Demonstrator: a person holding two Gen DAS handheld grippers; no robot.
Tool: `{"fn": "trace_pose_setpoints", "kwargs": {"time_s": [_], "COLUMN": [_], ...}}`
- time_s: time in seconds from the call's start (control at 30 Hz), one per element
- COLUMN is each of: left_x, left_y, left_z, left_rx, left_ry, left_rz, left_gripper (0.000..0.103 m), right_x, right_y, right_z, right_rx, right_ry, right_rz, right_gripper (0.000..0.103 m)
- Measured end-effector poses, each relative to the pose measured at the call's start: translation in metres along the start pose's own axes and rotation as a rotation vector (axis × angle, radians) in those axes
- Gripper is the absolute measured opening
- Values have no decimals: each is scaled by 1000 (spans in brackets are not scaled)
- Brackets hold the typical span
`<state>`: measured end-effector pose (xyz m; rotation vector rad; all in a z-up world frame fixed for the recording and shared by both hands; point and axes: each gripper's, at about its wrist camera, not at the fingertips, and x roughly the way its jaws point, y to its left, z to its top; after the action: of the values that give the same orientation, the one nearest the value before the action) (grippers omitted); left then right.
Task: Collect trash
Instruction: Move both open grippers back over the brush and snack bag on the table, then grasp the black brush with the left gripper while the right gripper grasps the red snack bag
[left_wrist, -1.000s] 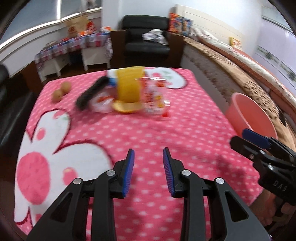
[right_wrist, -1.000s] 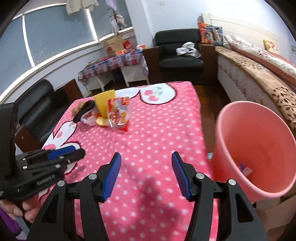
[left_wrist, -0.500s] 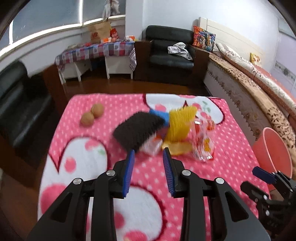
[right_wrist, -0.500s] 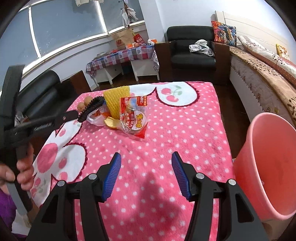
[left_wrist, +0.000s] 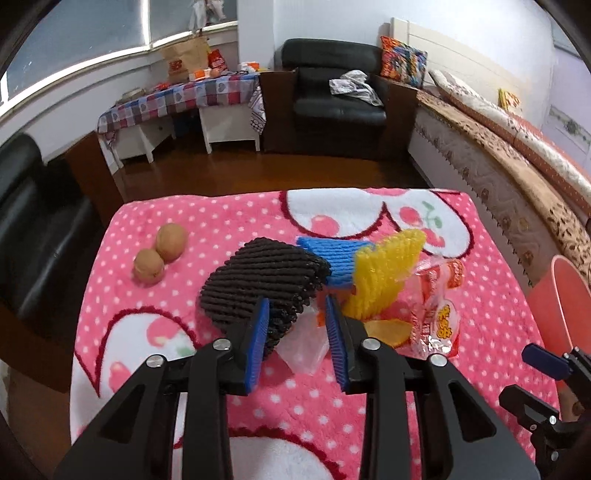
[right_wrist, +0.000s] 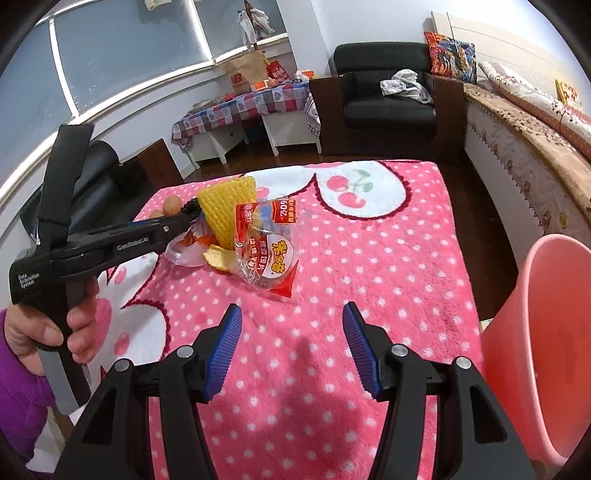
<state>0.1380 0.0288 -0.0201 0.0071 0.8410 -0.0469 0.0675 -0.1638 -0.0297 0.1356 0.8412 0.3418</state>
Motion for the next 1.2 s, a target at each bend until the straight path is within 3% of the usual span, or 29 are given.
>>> {"fn": "trace_pose_setpoints", "kwargs": {"time_s": [0.03, 0.1, 0.63, 0.9, 0.97, 1.07, 1.2], "left_x": [1, 0, -56, -64, -64, -67, -69], "left_y": [4, 13, 34, 33, 33, 31, 29], "left_z": [0, -1, -26, -45, -47, -51, -53], "left_rx": [-13, -54, -122, -126, -129, -130, -133], "left_ry": [0, -2, -68, -49, -47, -48, -44], "left_rz": [2, -12, -90, -118, -120, -123, -129], "left_gripper": [10, 4, 2, 2, 2, 2, 2], "right_x": [1, 3, 27, 65, 71, 74, 62], "right_y": [0, 1, 9, 6, 6, 9, 13], "right_z": [1, 2, 24, 36, 37, 36, 30], "right_rx": [2, 1, -7, 16, 29, 32, 19], "right_ry": [1, 2, -13, 43, 57, 71, 48], "right_rz": [2, 6, 27, 13, 30, 36, 53], "right_gripper": [56, 56, 56, 56, 44, 9, 5]}}
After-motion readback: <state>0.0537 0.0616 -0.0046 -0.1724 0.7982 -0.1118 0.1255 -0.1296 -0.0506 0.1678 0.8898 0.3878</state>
